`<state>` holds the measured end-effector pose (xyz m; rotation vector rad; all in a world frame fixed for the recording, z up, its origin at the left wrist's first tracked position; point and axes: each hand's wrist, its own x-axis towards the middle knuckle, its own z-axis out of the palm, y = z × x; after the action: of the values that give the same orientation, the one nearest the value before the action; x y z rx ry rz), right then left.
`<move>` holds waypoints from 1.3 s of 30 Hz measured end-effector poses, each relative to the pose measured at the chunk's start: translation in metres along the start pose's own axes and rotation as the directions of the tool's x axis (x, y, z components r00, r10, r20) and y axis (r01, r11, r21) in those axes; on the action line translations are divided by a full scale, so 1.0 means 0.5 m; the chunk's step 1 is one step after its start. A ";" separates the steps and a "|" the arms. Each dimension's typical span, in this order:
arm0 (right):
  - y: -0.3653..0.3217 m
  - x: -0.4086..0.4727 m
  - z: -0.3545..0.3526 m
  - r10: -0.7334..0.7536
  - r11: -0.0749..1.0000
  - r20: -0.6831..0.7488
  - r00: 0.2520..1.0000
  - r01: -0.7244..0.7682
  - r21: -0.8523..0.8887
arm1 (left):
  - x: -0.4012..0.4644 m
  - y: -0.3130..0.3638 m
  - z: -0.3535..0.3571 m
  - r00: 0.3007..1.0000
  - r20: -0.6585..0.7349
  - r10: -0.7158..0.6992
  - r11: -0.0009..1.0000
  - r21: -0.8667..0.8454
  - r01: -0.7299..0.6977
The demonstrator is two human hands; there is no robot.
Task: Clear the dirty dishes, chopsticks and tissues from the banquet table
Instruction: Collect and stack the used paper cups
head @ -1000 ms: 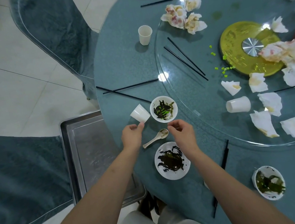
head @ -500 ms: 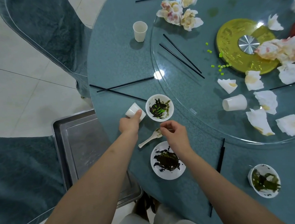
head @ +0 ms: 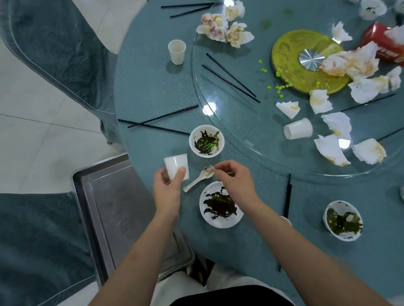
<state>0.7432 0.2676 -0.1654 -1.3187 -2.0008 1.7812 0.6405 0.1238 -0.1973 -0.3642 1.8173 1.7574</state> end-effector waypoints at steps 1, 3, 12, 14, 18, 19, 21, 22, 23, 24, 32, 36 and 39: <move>0.002 -0.012 -0.008 -0.003 1.000 -0.015 1.000 0.003 0.011 | -0.021 -0.004 0.000 0.999 0.040 -0.002 1.000 -0.031 0.003; 0.011 -0.033 -0.022 0.005 1.000 -0.057 0.998 -0.003 0.031 | -0.060 -0.008 0.004 0.988 0.153 0.000 0.997 -0.075 0.011; 0.065 -0.104 -0.110 0.023 0.993 -0.156 0.987 -0.005 0.117 | -0.184 -0.058 0.033 0.952 0.305 -0.032 0.995 -0.083 0.060; 0.083 -0.114 -0.136 0.045 0.990 -0.186 0.981 -0.019 0.138 | -0.202 -0.073 0.036 0.947 0.319 -0.044 0.995 -0.073 0.070; 0.126 -0.132 -0.192 0.012 0.999 -0.208 0.978 -0.003 0.045 | -0.253 -0.098 0.050 0.952 0.294 -0.086 0.991 -0.075 0.113; 0.138 -0.135 -0.204 0.012 1.000 -0.208 0.978 -0.011 0.007 | -0.267 -0.105 0.053 0.953 0.288 -0.095 0.989 -0.081 0.123; 0.166 -0.139 -0.227 -0.002 0.993 -0.204 0.979 -0.022 -0.116 | -0.289 -0.121 0.058 0.954 0.280 -0.110 0.987 -0.086 0.139; 0.181 -0.142 -0.237 -0.021 0.980 -0.196 0.980 -0.019 -0.199 | -0.301 -0.129 0.060 0.954 0.276 -0.117 0.985 -0.090 0.146; 0.194 -0.142 -0.244 -0.036 0.960 -0.191 0.981 -0.019 -0.279 | -0.307 -0.132 0.061 0.953 0.274 -0.127 0.983 -0.096 0.158; 0.207 -0.145 -0.251 -0.047 0.937 -0.182 0.982 -0.020 -0.348 | -0.315 -0.137 0.061 0.953 0.273 -0.130 0.981 -0.104 0.164; 0.267 -0.176 -0.268 -0.038 0.736 0.001 0.999 0.029 -0.676 | -0.368 -0.144 0.065 0.964 0.249 -0.095 0.983 -0.127 0.129; 0.285 -0.181 -0.269 -0.033 0.712 0.048 0.998 0.056 -0.700 | -0.380 -0.146 0.061 0.967 0.243 -0.080 0.983 -0.144 0.117; 0.291 -0.182 -0.266 -0.060 0.741 0.040 0.997 0.071 -0.667 | -0.386 -0.151 0.058 0.967 0.243 -0.072 0.984 -0.142 0.109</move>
<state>0.9533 0.2883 -0.2156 -1.3504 -2.8025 1.0410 0.8430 0.1074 -0.1474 -0.2802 1.4806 1.7987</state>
